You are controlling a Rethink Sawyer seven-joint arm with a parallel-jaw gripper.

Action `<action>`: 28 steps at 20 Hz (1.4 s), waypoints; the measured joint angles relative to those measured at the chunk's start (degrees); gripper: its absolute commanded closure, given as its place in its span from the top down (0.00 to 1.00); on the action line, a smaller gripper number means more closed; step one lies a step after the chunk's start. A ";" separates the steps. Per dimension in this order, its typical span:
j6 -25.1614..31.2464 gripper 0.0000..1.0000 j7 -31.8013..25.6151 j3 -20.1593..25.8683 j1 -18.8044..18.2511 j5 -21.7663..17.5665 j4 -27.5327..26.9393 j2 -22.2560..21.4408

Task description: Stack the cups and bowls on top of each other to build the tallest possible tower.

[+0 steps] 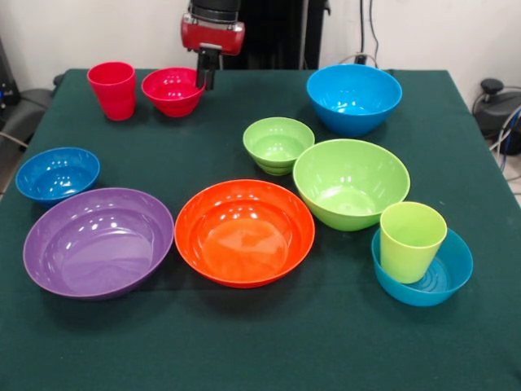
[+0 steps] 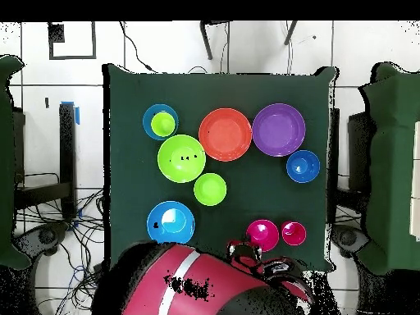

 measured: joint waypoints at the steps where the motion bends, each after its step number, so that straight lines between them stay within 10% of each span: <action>1: -0.01 0.00 0.00 0.00 -0.07 -0.01 0.01 0.00; 9: -0.01 0.00 0.00 0.00 -0.07 0.00 0.00 0.00; 10: -0.01 1.00 0.00 0.01 -0.07 0.00 0.00 0.01; 28: -0.01 1.00 0.00 0.01 -0.59 0.00 -0.22 0.98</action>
